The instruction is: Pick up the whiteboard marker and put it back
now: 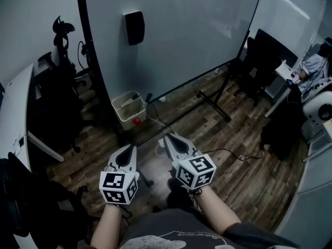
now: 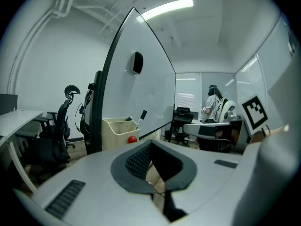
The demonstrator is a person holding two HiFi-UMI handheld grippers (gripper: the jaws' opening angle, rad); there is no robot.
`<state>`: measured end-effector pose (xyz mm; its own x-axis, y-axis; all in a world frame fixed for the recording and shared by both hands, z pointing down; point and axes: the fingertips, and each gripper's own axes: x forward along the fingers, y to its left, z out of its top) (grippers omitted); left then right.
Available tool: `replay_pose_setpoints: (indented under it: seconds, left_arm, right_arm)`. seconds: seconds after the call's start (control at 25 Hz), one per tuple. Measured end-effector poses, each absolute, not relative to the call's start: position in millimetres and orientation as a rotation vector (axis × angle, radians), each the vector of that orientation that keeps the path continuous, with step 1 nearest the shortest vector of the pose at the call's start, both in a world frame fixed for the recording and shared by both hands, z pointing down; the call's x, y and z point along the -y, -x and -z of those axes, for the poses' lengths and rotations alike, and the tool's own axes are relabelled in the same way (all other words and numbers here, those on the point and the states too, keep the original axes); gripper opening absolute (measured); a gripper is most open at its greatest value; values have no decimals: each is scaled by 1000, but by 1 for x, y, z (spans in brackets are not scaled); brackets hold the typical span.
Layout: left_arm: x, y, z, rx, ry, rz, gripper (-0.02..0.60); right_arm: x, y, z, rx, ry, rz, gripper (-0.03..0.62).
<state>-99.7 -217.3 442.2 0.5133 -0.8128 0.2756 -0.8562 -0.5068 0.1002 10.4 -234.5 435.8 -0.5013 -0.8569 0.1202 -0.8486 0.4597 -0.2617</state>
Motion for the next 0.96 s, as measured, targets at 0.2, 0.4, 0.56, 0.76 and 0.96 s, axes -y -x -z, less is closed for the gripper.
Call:
replay_pose_setpoints:
  seconds: [0.2,0.4,0.56,0.76,0.96]
  left_arm:
    - [203,100,-450,1376,-2542,-289,12]
    - [194,99,-448,1356,-2556,-283,12]
    - [191,98,-448,1349,-2559,-274,12]
    - [186,96,-448,1341,-2561,-276,12]
    - [183,94,-446,1337,-2563,-271,12]
  right_arm:
    - [213,-9,-452,-2673,1603,498,25]
    - [205,-6,-449,-2706,1613,482,23]
    - [200,-2,-448,-2722,1605,479,23]
    - [194,-3,-451,-2734,1606,491,24]
    - [191,-3,-449,-2733,1604,494,23]
